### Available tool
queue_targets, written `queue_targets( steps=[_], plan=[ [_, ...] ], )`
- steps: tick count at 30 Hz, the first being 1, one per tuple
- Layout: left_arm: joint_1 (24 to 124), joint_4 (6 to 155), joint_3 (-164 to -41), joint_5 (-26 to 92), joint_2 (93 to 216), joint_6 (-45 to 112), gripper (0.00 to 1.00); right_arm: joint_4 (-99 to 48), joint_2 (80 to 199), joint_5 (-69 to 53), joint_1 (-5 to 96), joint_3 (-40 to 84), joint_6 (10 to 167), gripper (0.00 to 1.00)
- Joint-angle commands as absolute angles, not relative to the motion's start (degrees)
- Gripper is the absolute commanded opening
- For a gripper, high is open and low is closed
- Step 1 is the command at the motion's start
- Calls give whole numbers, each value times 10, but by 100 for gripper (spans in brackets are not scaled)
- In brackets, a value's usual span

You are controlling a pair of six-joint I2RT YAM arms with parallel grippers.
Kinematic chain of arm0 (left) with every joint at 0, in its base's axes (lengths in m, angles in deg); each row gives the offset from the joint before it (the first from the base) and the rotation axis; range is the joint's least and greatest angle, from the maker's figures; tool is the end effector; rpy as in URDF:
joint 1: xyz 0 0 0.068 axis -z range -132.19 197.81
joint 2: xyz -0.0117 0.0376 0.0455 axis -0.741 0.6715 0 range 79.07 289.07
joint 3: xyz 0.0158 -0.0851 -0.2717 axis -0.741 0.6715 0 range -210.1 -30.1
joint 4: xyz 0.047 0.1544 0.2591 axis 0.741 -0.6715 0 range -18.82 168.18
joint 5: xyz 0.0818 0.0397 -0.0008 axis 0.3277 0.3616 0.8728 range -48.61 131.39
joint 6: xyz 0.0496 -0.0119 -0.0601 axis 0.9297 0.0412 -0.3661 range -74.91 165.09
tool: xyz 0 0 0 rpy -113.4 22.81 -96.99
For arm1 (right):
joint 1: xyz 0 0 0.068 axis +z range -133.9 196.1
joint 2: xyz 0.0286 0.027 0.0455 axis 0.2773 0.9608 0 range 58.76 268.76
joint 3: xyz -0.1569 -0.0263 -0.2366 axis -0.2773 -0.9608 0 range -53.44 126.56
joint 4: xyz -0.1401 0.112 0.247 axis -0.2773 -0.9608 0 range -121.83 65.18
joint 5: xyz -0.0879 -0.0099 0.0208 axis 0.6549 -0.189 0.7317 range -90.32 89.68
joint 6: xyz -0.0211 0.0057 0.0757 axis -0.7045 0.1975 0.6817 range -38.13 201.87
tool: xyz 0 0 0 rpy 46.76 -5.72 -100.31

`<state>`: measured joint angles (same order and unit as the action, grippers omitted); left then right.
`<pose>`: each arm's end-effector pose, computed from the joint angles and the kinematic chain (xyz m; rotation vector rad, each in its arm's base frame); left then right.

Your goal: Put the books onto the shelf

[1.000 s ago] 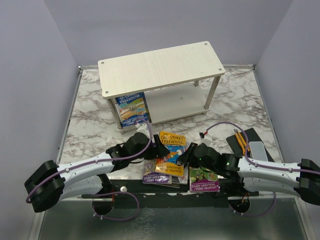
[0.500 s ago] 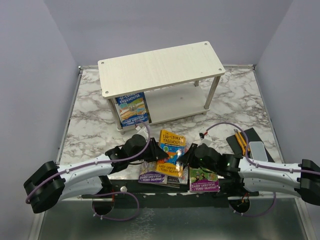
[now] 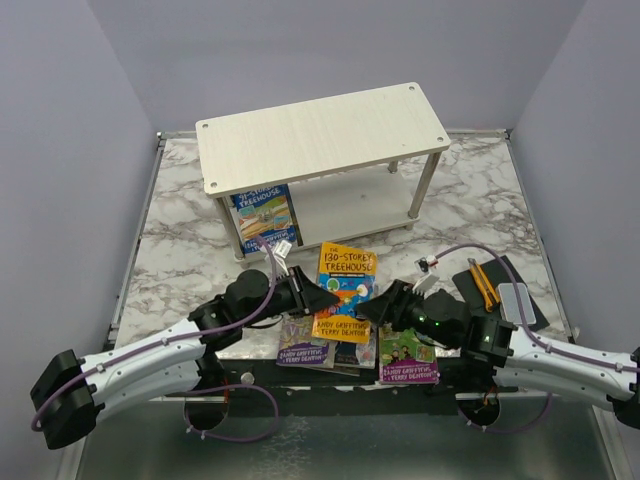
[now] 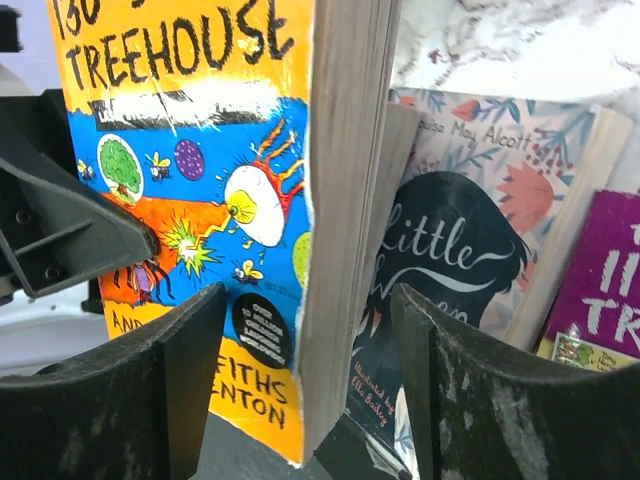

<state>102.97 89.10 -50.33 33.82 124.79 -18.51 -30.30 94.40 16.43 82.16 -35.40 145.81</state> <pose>0.1366 -0.2120 0.2049 -0.0481 2.1338 -1.4904 0.1065 0.1918 0.1895 0.1692 2.1510 1.1527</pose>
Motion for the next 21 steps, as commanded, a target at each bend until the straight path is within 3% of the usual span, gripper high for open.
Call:
queue_targets(
  steps=[1, 10, 21],
  plan=[
    [1031, 967, -530, 328, 1209, -200, 0, -260, 897, 147, 825, -379, 1417, 72],
    [1031, 1015, -531, 340, 1133, -209, 0, -134, 836, 67, 826, -419, 1389, 73],
    [1031, 1063, -507, 372, 1083, -219, 0, 72, 932, -70, 825, -411, 1358, 73]
  ],
)
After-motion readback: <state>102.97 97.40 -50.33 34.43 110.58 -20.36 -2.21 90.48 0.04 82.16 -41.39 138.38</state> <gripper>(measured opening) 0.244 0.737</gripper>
